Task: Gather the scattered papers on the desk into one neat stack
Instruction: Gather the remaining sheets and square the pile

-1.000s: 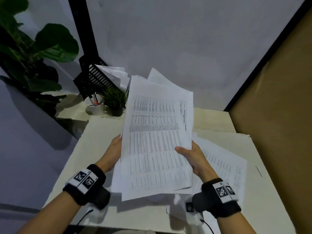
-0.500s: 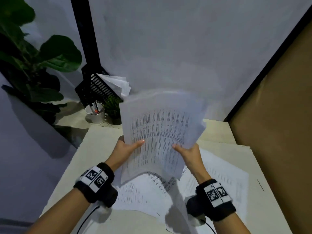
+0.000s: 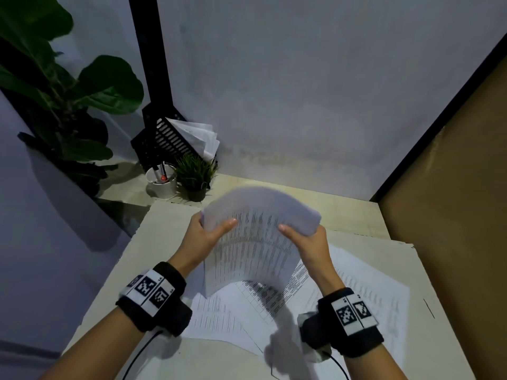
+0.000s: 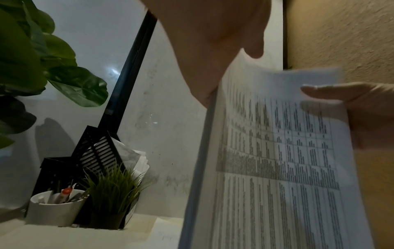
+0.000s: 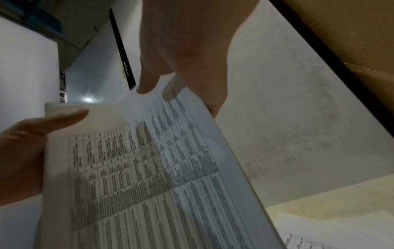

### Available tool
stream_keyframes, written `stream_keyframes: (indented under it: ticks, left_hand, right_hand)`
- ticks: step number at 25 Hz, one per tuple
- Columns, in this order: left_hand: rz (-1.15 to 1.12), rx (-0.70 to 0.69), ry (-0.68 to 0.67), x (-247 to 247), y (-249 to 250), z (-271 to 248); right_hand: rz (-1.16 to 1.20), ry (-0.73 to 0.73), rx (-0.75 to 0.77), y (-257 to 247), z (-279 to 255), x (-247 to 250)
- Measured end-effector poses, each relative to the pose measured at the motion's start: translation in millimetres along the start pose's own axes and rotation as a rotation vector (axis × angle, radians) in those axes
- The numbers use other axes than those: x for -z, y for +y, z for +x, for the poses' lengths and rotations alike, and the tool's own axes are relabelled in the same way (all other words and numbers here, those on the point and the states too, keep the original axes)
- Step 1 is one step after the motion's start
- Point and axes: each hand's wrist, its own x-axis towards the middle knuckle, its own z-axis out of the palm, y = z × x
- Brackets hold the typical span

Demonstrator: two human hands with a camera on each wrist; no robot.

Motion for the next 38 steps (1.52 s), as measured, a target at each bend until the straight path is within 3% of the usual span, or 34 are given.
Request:
stream_keyframes:
  ticks: [7, 11, 15, 17, 19, 21, 24, 27, 31, 35, 38]
  left_hand:
    - [0.046, -0.225, 0.012, 1, 12, 8]
    - [0.053, -0.193, 0.121, -3, 19, 11]
    - [0.017, -0.190, 0.036, 0, 23, 11]
    - [0.005, -0.138, -0.007, 4, 16, 10]
    - [0.023, 0.008, -0.024, 8, -3, 4]
    - [0.071, 0.141, -0.008, 6, -24, -5]
    - [0.015, 0.134, 0.097, 2, -37, -11]
    - [-0.023, 0.189, 0.109, -2, -48, -21]
    - [0.004, 0.256, -0.022, 3, -73, -23]
    - [0.200, 0.323, -0.244, 15, -90, -21]
    - [0.239, 0.344, -0.240, 20, -99, -29]
  right_hand:
    - [0.025, 0.171, 0.158, -13, 8, -13]
    - [-0.010, 0.220, 0.132, -13, 15, -15]
    - [0.020, 0.140, 0.119, -15, 18, -11]
    - [-0.001, 0.035, 0.037, -6, 18, -3]
    - [-0.103, -0.046, -0.099, 11, 10, 2]
    - [-0.186, -0.008, -0.187, 29, -3, 3]
    - [-0.120, 0.096, -0.165, 36, -12, 3]
    - [-0.147, 0.047, -0.214, 50, -20, 0]
    - [-0.194, 0.091, -0.268, 49, -18, 4]
    - [-0.137, 0.095, -0.307, 41, -12, 34]
    - [-0.420, 0.223, -0.531, 80, -30, 101]
